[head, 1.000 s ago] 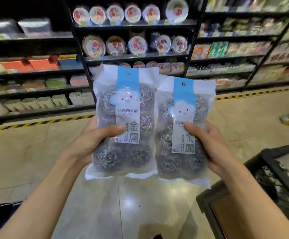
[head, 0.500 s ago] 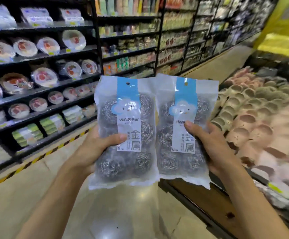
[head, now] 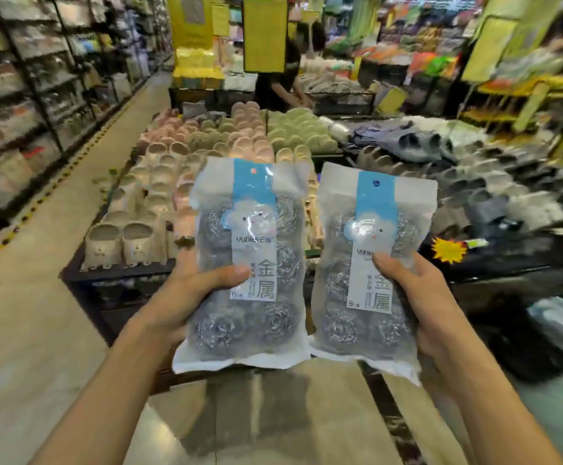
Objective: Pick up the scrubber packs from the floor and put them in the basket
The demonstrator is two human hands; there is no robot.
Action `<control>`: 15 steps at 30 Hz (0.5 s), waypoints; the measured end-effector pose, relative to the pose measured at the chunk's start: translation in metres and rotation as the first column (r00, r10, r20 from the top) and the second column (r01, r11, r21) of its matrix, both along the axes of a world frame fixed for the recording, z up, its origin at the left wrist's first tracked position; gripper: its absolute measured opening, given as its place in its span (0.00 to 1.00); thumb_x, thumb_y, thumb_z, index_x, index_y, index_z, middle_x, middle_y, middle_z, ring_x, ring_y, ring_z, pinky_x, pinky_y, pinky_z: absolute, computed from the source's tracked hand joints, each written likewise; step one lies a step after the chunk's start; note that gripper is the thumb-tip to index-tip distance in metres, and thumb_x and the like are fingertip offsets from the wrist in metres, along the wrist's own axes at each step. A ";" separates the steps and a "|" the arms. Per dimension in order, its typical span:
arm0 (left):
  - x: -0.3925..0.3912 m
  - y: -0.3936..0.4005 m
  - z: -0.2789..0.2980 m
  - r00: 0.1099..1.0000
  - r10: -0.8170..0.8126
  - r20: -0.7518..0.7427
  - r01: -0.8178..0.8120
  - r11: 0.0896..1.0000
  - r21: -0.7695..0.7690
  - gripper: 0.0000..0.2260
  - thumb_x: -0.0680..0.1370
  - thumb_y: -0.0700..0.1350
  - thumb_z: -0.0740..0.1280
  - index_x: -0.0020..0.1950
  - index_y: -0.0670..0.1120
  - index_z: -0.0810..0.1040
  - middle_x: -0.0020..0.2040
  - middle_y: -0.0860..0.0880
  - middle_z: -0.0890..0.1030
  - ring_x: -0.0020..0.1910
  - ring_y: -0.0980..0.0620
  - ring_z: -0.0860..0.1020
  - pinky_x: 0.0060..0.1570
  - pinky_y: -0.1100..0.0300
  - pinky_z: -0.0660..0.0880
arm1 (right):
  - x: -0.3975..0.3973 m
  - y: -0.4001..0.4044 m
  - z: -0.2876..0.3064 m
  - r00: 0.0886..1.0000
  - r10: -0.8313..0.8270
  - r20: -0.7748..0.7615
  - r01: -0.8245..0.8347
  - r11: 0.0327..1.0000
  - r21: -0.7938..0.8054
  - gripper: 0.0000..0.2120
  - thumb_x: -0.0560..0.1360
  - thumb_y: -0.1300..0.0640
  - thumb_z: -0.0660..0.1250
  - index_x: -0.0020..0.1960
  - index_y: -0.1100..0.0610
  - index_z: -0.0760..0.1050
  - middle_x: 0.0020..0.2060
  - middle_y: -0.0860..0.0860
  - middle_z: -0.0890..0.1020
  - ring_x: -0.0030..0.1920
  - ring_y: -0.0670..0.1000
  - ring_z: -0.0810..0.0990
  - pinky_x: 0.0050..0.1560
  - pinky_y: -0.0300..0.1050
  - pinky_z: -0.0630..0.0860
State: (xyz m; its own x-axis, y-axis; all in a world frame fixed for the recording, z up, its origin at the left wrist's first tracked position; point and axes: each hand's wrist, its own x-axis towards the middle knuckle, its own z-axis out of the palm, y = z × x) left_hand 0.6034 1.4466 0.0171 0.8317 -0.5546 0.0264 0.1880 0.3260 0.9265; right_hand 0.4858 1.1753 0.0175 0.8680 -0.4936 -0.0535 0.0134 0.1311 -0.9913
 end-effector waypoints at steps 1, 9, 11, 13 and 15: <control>-0.005 -0.031 -0.001 0.999 -0.051 -0.007 0.051 0.999 -0.002 0.18 0.72 0.29 0.70 0.55 0.47 0.88 0.59 0.36 0.84 0.55 0.38 0.85 0.48 0.49 0.84 | -0.019 -0.025 -0.001 0.999 -0.047 0.002 0.047 0.999 0.005 0.20 0.72 0.52 0.74 0.63 0.55 0.80 0.53 0.57 0.88 0.52 0.61 0.88 0.56 0.60 0.82; -0.071 -0.286 -0.010 0.880 -0.476 0.002 0.475 0.880 0.013 0.20 0.72 0.29 0.70 0.58 0.48 0.86 0.61 0.36 0.84 0.56 0.37 0.85 0.50 0.45 0.84 | -0.198 -0.189 -0.002 0.862 -0.506 -0.011 0.506 0.861 0.046 0.22 0.70 0.52 0.76 0.62 0.57 0.79 0.48 0.58 0.89 0.44 0.57 0.89 0.37 0.49 0.84; -0.095 -0.349 -0.013 0.806 -0.592 0.018 0.591 0.806 0.017 0.20 0.73 0.30 0.70 0.61 0.48 0.85 0.63 0.36 0.82 0.58 0.36 0.84 0.52 0.44 0.83 | -0.238 -0.219 -0.005 0.799 -0.601 -0.022 0.601 0.797 0.055 0.19 0.72 0.54 0.75 0.61 0.58 0.78 0.46 0.57 0.89 0.43 0.56 0.89 0.36 0.47 0.84; -0.117 -0.410 -0.017 0.721 -0.691 0.041 0.691 0.722 0.021 0.24 0.73 0.32 0.70 0.69 0.44 0.78 0.66 0.35 0.81 0.62 0.34 0.81 0.58 0.40 0.80 | -0.274 -0.250 -0.009 0.722 -0.692 -0.030 0.692 0.720 0.056 0.12 0.76 0.57 0.73 0.58 0.59 0.79 0.44 0.57 0.89 0.41 0.55 0.89 0.35 0.47 0.84; -0.138 -0.468 -0.021 0.644 -0.764 0.036 0.763 0.645 0.032 0.26 0.72 0.33 0.70 0.71 0.43 0.76 0.65 0.36 0.81 0.62 0.34 0.81 0.57 0.40 0.81 | -0.305 -0.279 -0.014 0.649 -0.760 -0.038 0.761 0.648 0.046 0.12 0.77 0.57 0.73 0.59 0.58 0.80 0.48 0.57 0.89 0.45 0.57 0.89 0.43 0.52 0.86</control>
